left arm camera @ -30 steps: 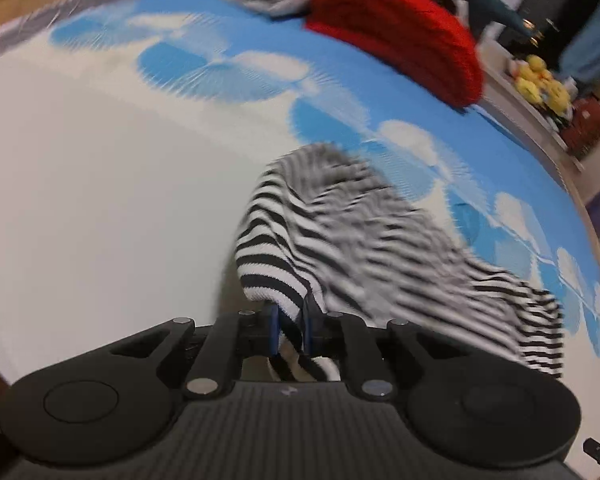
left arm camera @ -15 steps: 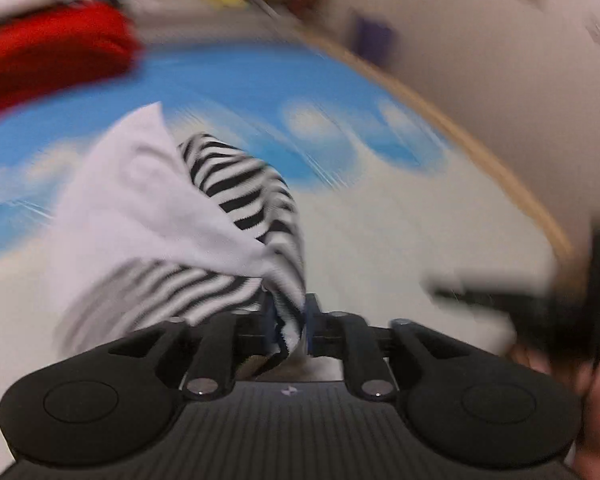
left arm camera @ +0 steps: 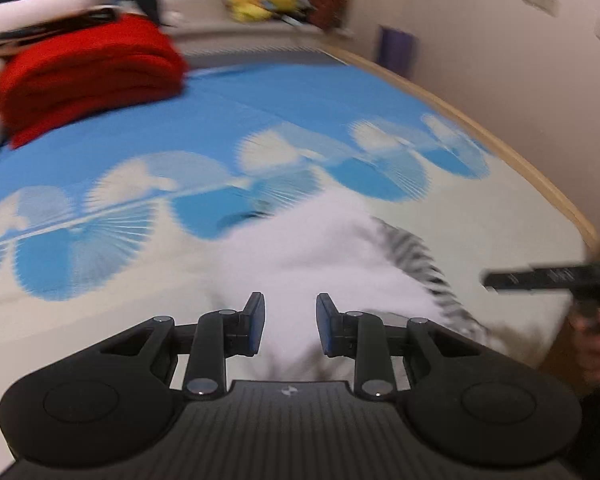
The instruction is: Fold small clothes
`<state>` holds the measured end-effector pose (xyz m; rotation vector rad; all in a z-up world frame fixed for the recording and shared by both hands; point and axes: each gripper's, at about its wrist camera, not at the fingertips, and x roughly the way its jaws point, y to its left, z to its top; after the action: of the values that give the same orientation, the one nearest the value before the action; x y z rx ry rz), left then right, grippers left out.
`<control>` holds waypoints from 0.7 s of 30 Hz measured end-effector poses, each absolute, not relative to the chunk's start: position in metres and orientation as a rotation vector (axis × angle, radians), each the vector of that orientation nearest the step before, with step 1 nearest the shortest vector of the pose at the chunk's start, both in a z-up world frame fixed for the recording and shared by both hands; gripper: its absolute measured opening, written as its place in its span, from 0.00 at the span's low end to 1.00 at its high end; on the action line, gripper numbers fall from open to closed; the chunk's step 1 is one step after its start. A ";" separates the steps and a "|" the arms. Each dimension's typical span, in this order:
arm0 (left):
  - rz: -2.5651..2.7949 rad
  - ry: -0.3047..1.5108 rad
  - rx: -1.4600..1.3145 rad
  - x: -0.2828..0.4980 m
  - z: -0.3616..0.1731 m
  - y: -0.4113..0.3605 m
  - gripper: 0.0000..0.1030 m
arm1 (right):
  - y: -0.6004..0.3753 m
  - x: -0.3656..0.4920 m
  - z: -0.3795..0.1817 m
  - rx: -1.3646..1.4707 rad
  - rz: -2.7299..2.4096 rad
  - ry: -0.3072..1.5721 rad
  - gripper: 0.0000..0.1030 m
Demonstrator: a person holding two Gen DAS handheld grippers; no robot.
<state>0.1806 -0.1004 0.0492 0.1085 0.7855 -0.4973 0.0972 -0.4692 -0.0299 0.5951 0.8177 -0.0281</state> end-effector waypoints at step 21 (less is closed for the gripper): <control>-0.409 0.900 0.019 0.200 0.038 -0.039 0.30 | -0.417 0.127 -0.023 0.582 0.028 0.763 0.02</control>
<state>0.1998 -0.0392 0.0379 0.0190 0.9001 -0.4092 0.1273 -0.4166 -0.0227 0.5825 0.7632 0.0277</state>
